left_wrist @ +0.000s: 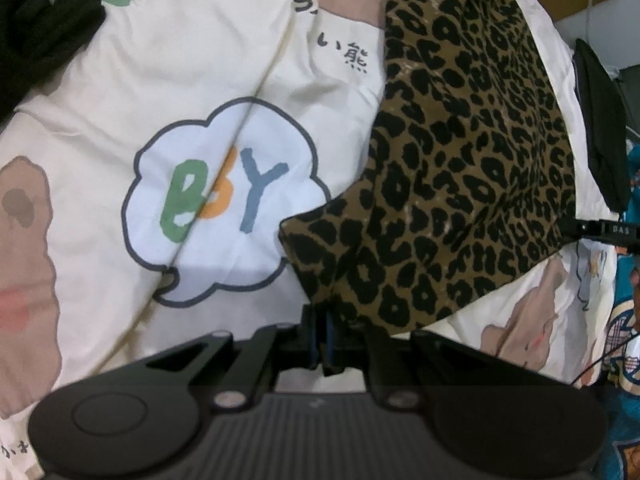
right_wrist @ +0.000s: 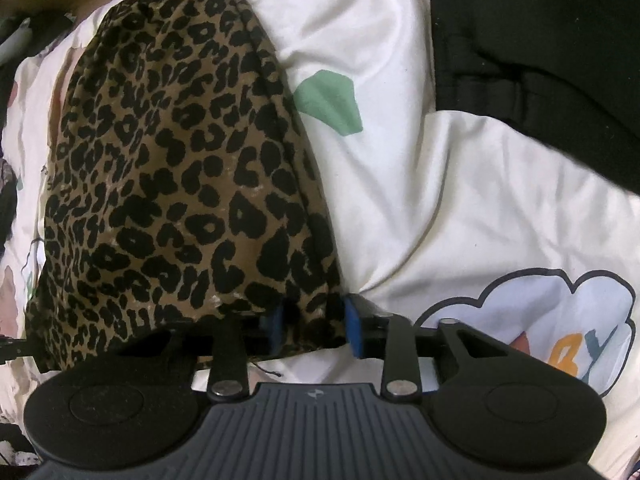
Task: Fold clothes
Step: 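Grasp the garment hem with the left tool while the right tool grasps beside it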
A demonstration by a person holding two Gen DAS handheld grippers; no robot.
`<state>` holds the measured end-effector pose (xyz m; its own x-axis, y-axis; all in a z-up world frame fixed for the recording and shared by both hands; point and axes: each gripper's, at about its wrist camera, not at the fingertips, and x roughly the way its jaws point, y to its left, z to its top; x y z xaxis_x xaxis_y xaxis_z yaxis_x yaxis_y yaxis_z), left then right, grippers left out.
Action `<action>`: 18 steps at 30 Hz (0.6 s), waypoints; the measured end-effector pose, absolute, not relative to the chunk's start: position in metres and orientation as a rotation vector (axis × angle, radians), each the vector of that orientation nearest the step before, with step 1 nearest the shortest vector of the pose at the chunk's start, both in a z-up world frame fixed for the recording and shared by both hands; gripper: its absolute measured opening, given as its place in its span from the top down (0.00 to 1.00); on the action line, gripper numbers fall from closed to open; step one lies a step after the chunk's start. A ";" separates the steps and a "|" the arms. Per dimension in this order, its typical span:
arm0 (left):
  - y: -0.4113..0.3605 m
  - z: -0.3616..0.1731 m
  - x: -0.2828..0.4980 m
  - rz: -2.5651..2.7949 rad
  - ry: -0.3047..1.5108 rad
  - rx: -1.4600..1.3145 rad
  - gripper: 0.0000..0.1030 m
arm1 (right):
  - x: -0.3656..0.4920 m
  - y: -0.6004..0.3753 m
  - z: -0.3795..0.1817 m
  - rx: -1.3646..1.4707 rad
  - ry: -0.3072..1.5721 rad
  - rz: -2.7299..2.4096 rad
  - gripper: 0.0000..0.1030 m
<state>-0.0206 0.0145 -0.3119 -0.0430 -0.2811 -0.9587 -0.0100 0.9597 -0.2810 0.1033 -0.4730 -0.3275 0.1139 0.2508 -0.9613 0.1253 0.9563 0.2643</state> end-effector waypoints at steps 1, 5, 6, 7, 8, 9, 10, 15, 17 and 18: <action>0.016 -0.311 -0.021 -0.221 1.603 -0.229 0.95 | 0.102 -0.473 -0.326 0.312 1.462 0.098 0.86; 0.023 -0.303 -0.022 -0.212 1.602 -0.253 0.95 | 0.094 -0.467 -0.316 0.296 1.458 0.097 0.92; 0.028 -0.301 -0.022 -0.213 1.597 -0.256 0.95 | 0.091 -0.464 -0.313 0.286 1.454 0.096 0.92; 0.034 -0.299 -0.021 -0.215 1.590 -0.254 0.95 | 0.087 -0.461 -0.310 0.276 1.451 0.096 0.92; 0.042 -0.301 -0.015 -0.214 1.586 -0.252 0.95 | 0.082 -0.456 -0.306 0.264 1.449 0.101 0.93; 0.053 -0.306 -0.004 -0.212 1.585 -0.251 0.95 | 0.079 -0.452 -0.305 0.258 1.449 0.105 0.93; 0.050 -0.306 0.006 -0.209 1.583 -0.251 0.95 | 0.076 -0.448 -0.303 0.252 1.449 0.109 0.93; 0.012 -0.273 0.022 -0.200 1.572 -0.244 0.95 | 0.063 -0.436 -0.290 0.244 1.454 0.124 0.93; 0.009 -0.265 0.023 -0.199 1.566 -0.235 0.95 | 0.063 -0.438 -0.284 0.241 1.456 0.135 0.93; 0.004 -0.272 0.030 -0.199 1.560 -0.223 0.95 | 0.065 -0.440 -0.282 0.246 1.456 0.137 0.93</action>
